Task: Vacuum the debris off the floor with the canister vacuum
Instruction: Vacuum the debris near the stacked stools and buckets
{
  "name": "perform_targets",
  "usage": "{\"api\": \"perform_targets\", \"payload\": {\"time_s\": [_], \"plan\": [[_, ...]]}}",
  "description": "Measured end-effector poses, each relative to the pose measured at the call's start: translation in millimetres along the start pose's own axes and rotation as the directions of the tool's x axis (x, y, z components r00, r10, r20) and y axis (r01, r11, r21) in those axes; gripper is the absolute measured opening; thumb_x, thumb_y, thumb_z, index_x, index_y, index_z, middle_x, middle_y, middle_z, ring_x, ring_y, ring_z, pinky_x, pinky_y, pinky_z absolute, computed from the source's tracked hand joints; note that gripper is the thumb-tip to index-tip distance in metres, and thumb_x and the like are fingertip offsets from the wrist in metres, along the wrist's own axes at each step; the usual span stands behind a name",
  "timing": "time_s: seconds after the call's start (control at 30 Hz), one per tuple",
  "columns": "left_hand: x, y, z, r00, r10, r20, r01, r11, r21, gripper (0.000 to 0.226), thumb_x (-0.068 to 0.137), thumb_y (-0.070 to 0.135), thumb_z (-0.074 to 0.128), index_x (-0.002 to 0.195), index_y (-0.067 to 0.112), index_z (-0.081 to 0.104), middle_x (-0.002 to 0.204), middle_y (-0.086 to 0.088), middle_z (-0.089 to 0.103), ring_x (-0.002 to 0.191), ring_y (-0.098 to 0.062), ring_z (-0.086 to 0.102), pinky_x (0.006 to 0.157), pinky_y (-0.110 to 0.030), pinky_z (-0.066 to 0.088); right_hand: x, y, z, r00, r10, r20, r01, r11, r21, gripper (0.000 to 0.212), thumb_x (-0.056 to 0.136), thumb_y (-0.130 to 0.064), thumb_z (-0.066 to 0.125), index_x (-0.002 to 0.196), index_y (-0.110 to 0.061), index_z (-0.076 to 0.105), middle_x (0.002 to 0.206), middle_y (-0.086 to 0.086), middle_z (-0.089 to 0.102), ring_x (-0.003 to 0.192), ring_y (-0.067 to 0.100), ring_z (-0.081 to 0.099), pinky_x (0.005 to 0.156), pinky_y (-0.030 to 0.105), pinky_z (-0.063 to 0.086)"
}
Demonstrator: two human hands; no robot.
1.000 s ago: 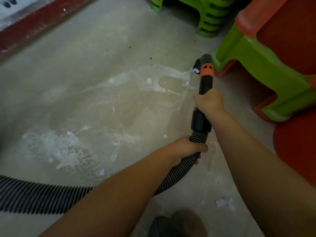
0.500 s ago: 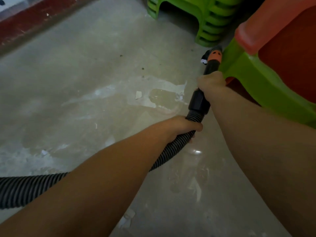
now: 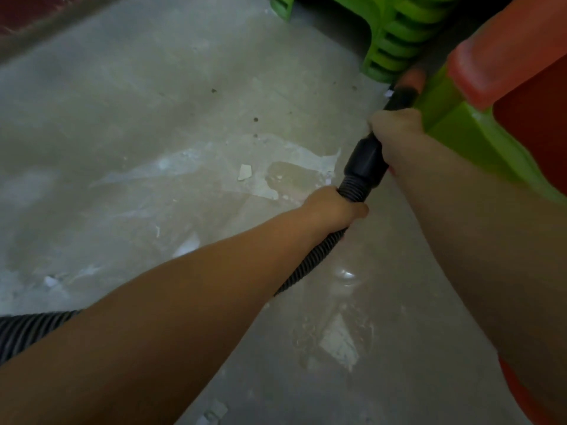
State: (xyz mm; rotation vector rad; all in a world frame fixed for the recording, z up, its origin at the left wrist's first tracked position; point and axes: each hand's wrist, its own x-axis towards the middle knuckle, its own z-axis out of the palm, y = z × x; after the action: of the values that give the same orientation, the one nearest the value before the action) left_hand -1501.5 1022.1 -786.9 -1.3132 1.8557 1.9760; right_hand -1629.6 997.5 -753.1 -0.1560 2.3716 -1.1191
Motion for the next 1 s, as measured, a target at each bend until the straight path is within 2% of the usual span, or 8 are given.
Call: {"api": "perform_targets", "payload": {"time_s": [0.17,0.27,0.47,0.53,0.6,0.7,0.87,1.0], "plan": [[-15,-12,11,0.997,0.063,0.038,-0.068,0.99,0.126,0.021,0.084,0.022,0.065,0.074,0.018,0.047,0.071,-0.004,0.054,0.064,-0.022,0.056,0.068,-0.034,0.053,-9,13,-4,0.996,-0.039,0.081,0.038,0.999,0.007,0.015,0.082,-0.007,0.062,0.081,-0.009,0.047,0.078,0.009,0.056,0.064,0.023,0.06,0.061,0.034,0.054],[-8,-3,2,0.997,0.064,0.036,-0.068,0.99,0.127,0.021,0.083,0.022,0.066,0.075,0.016,0.048,0.071,-0.004,0.054,0.063,-0.021,0.056,0.066,-0.031,0.052,-8,4,-7,0.997,-0.044,0.069,0.04,0.998,0.053,0.017,0.084,-0.005,0.06,0.094,-0.006,0.046,0.07,0.004,0.05,0.053,0.015,0.051,0.046,0.026,0.046],[-40,-28,22,0.984,-0.018,0.176,-0.02,0.977,0.213,0.023,0.087,0.019,0.062,0.072,0.014,0.045,0.073,-0.007,0.05,0.068,-0.023,0.054,0.069,-0.034,0.049,-43,34,-13,0.983,-0.063,0.174,0.072,0.996,-0.045,0.021,0.08,0.0,0.059,0.065,-0.009,0.048,0.059,0.006,0.054,0.05,0.02,0.053,0.051,0.026,0.048],[-50,-33,24,0.974,-0.034,0.223,-0.029,0.961,0.275,0.024,0.088,0.018,0.061,0.071,0.015,0.043,0.073,-0.006,0.048,0.072,-0.022,0.053,0.068,-0.033,0.046,-52,46,-15,0.988,-0.052,0.145,0.055,0.998,-0.012,0.008,0.079,-0.002,0.06,0.079,-0.007,0.053,0.064,0.007,0.056,0.048,0.018,0.054,0.046,0.024,0.047],[-61,-38,20,0.967,-0.053,0.247,-0.019,0.959,0.281,0.025,0.087,0.018,0.062,0.07,0.015,0.043,0.071,-0.005,0.047,0.071,-0.022,0.052,0.069,-0.032,0.045,-61,54,-15,0.995,-0.012,0.096,0.01,1.0,0.02,0.022,0.079,-0.009,0.063,0.098,-0.005,0.053,0.077,0.012,0.061,0.052,0.02,0.06,0.047,0.027,0.052],[-80,-49,11,0.966,-0.065,0.251,-0.001,0.967,0.254,0.024,0.088,0.017,0.061,0.071,0.015,0.043,0.073,-0.006,0.047,0.073,-0.023,0.053,0.072,-0.036,0.049,-79,57,-10,0.995,0.0,0.102,-0.003,1.0,0.026,0.015,0.08,-0.009,0.064,0.085,-0.009,0.05,0.08,0.015,0.06,0.063,0.028,0.062,0.064,0.039,0.057],[-140,-77,-4,0.948,-0.062,0.313,-0.041,0.95,0.311,0.022,0.088,0.02,0.062,0.075,0.015,0.045,0.076,-0.007,0.049,0.08,-0.024,0.055,0.078,-0.038,0.052,-140,74,-6,0.99,0.037,0.137,-0.034,0.999,-0.027,0.019,0.083,-0.008,0.063,0.077,-0.011,0.046,0.065,0.009,0.058,0.051,0.02,0.057,0.05,0.027,0.049],[-177,-99,-13,0.93,-0.066,0.361,-0.099,0.902,0.42,0.018,0.089,0.021,0.062,0.09,0.009,0.049,0.084,-0.01,0.051,0.08,-0.025,0.054,0.078,-0.039,0.051,-180,96,-11,0.99,0.116,0.075,-0.12,0.992,0.047,0.016,0.083,-0.009,0.064,0.091,-0.005,0.05,0.066,0.008,0.058,0.052,0.019,0.058,0.049,0.028,0.049]]}}
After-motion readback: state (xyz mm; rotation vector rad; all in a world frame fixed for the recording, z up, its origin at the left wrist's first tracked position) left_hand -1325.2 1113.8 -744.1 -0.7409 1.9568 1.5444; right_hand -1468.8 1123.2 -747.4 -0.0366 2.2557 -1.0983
